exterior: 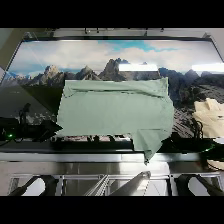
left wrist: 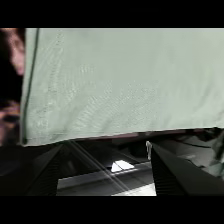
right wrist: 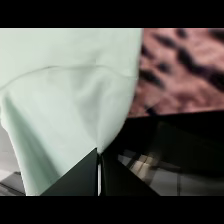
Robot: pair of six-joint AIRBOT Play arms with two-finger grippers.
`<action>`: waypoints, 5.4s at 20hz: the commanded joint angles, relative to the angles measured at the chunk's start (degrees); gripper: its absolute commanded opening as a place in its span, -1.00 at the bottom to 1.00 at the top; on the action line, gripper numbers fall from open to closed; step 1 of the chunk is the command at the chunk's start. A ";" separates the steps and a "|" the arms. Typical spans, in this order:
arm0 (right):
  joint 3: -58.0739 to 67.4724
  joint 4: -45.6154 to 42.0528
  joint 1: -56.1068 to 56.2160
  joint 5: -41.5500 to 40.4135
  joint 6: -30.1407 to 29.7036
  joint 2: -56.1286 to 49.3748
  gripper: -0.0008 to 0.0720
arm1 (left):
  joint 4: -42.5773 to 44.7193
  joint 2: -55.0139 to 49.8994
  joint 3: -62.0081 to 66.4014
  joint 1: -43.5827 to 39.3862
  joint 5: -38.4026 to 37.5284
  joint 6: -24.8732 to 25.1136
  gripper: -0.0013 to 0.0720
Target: Fold the shirts.
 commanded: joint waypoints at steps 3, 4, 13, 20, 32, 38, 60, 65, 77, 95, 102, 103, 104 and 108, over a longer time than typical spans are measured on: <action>0.00 1.88 0.00 2.34 2.64 6.27 -0.92 | 6.93 1.86 0.94 2.27 -4.52 -4.24 0.59; 0.00 1.88 0.00 2.51 2.64 6.21 -0.92 | 6.86 0.48 0.94 2.86 -4.79 -4.24 0.59; 0.00 1.90 0.00 5.16 2.62 6.23 -0.92 | -6.03 -16.37 1.05 -3.39 -6.25 5.55 0.59; 0.42 1.79 -0.24 9.07 7.26 7.52 -0.92 | -5.16 -17.68 8.24 -5.68 5.25 3.32 -0.92; 6.29 -9.16 -0.26 4.85 20.44 12.66 -0.92 | 1.36 -9.33 9.05 3.21 6.12 -0.50 -0.91; 13.09 -8.17 -0.17 3.15 20.33 12.55 -0.92 | -0.11 -9.27 14.60 1.95 9.64 -0.55 -0.91; 44.94 18.32 14.80 -21.40 -6.91 -38.71 -0.92 | -5.09 -60.00 75.03 -13.77 17.44 -9.11 -0.91; 49.20 9.25 7.37 -8.90 -5.40 -34.38 0.53 | -5.09 -60.13 85.05 -12.07 23.15 -14.86 0.99; 50.86 9.49 11.85 -8.13 0.52 -43.91 0.61 | -6.86 -55.98 80.63 -19.06 23.19 -19.47 -0.92; 57.59 9.53 10.43 6.01 4.33 -35.87 -0.92 | 2.36 -64.50 81.85 -49.96 9.94 -23.30 -0.94; 59.71 10.67 13.20 9.81 5.35 -22.93 -0.92 | 0.31 -63.04 88.87 -60.87 9.68 -23.41 -0.91; 59.71 10.86 15.47 9.62 6.03 -22.43 -0.92 | 0.44 -60.98 88.83 -60.33 11.39 -22.77 -0.91; 59.71 11.54 18.82 8.87 6.56 -22.16 -0.92 | 0.44 -58.31 88.50 -59.14 13.64 -21.53 -0.91; 59.71 12.35 39.34 -2.78 6.97 -22.86 -0.93 | 1.01 -41.07 81.88 -49.75 22.29 -20.37 -0.91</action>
